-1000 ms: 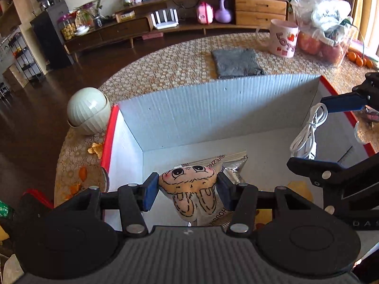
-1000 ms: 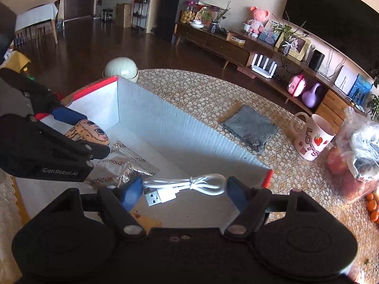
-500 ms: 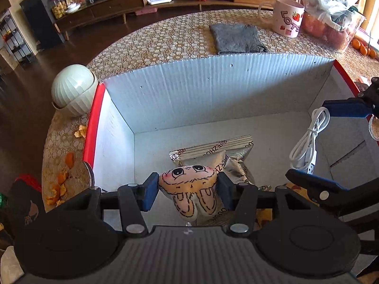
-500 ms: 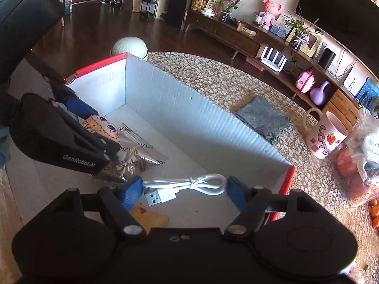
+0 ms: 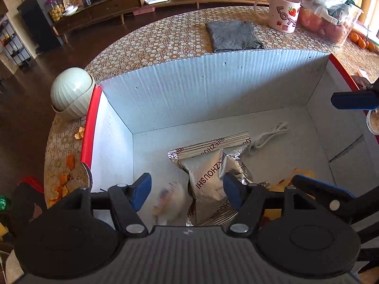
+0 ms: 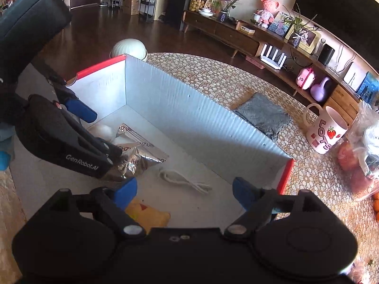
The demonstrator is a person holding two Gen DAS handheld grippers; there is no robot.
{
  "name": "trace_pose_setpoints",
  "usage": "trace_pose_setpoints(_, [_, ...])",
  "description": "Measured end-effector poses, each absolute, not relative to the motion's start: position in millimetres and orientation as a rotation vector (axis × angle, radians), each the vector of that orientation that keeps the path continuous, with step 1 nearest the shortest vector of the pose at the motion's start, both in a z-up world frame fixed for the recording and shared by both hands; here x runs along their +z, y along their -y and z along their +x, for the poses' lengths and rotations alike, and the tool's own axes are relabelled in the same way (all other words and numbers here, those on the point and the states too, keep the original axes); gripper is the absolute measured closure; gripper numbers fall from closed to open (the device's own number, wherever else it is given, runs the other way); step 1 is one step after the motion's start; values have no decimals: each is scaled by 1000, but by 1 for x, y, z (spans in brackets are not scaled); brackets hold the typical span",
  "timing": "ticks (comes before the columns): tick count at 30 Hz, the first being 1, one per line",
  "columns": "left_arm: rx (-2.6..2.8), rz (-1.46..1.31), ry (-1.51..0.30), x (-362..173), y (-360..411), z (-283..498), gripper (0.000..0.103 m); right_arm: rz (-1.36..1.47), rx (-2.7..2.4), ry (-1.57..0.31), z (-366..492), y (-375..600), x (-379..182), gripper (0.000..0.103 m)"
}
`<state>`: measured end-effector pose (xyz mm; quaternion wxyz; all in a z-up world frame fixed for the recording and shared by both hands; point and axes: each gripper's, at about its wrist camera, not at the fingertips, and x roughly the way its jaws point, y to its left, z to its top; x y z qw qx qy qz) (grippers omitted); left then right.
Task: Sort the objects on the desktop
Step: 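Open left gripper to drop the cookie packet while right gripper drops the cable, then move both tools back toward the remaining items on the table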
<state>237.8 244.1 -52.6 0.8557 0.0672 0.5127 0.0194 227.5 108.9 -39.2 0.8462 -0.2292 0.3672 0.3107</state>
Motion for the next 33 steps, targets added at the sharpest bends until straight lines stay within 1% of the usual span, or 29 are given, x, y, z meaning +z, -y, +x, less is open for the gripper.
trace_pose_setpoints(1, [46,147,-1074,-52,-243,237,27,-480,659,-772,226,-108,-38,14])
trace_pose_setpoints(3, [57,142,-1061,-48,-244,235,23,-475,668,-762,223,-106,-34,12])
trace_pose_setpoints(7, [62,97,-1040,-40,-249,229,23,-450,683,-739,217,-95,-23,11])
trace_pose_setpoints(10, [64,84,-1028,-35,-248,223,23,-410,687,-720,212,-84,-13,5])
trace_pose_setpoints(14, [71,82,-1005,-28,-245,214,23,-350,723,-696,203,-69,1,1])
trace_pose_setpoints(22, [72,65,-973,-18,-236,197,23,-284,747,-640,182,-47,22,1])
trace_pose_setpoints(24, [69,60,-965,-17,-234,193,19,-278,747,-631,177,-44,26,1])
trace_pose_setpoints(27, [58,53,-957,-16,-230,186,18,-265,747,-615,171,-36,31,1])
trace_pose_setpoints(29, [60,56,-944,-16,-226,181,14,-258,742,-608,168,-32,33,1])
trace_pose_setpoints(31, [60,59,-931,-15,-223,177,5,-250,742,-594,163,-27,35,1])
trace_pose_setpoints(33, [56,64,-913,-14,-219,172,4,-241,739,-585,160,-21,35,1])
